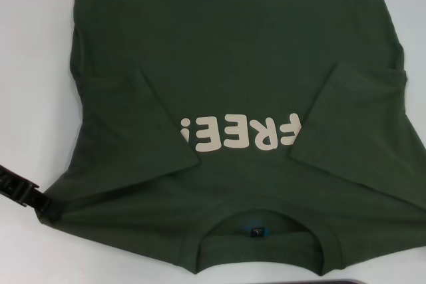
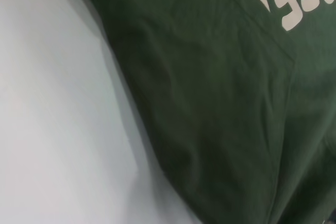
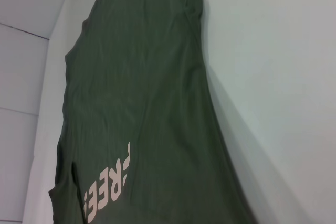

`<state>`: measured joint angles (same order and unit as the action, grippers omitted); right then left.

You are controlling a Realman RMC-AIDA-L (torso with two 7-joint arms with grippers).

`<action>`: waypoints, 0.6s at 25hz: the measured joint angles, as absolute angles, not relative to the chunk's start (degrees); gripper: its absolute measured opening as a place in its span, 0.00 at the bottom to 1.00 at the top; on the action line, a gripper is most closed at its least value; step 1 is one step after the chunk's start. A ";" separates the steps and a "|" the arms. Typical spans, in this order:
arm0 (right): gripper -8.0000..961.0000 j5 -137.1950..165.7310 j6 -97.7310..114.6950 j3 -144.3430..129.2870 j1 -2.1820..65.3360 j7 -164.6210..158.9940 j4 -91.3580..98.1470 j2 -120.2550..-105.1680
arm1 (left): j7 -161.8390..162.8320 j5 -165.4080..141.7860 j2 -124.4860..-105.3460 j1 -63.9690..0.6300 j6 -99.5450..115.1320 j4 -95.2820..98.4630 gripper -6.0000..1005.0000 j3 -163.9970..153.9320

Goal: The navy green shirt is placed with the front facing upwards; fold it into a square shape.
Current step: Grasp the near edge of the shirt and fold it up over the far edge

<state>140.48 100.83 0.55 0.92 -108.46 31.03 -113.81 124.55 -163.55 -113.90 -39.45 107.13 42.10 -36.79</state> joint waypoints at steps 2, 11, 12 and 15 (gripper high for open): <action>0.09 140.46 100.83 0.56 1.10 -108.58 31.03 -113.73 | 124.55 -163.55 -113.93 -39.34 107.11 42.10 0.04 -36.77; 0.09 140.39 100.99 0.62 2.73 -108.72 31.03 -113.62 | 124.11 -163.20 -114.14 -39.17 107.28 41.57 0.04 -36.82; 0.09 140.33 101.01 0.62 2.89 -108.69 31.03 -113.62 | 123.85 -163.08 -114.24 -39.27 107.41 41.28 0.04 -36.77; 0.09 140.22 101.38 0.62 3.65 -108.54 31.03 -113.62 | 122.80 -162.13 -114.46 -39.96 108.04 40.44 0.04 -36.50</action>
<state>140.22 101.38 0.62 3.65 -108.54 31.03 -113.62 122.80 -162.13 -114.46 -39.96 108.04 40.43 -36.50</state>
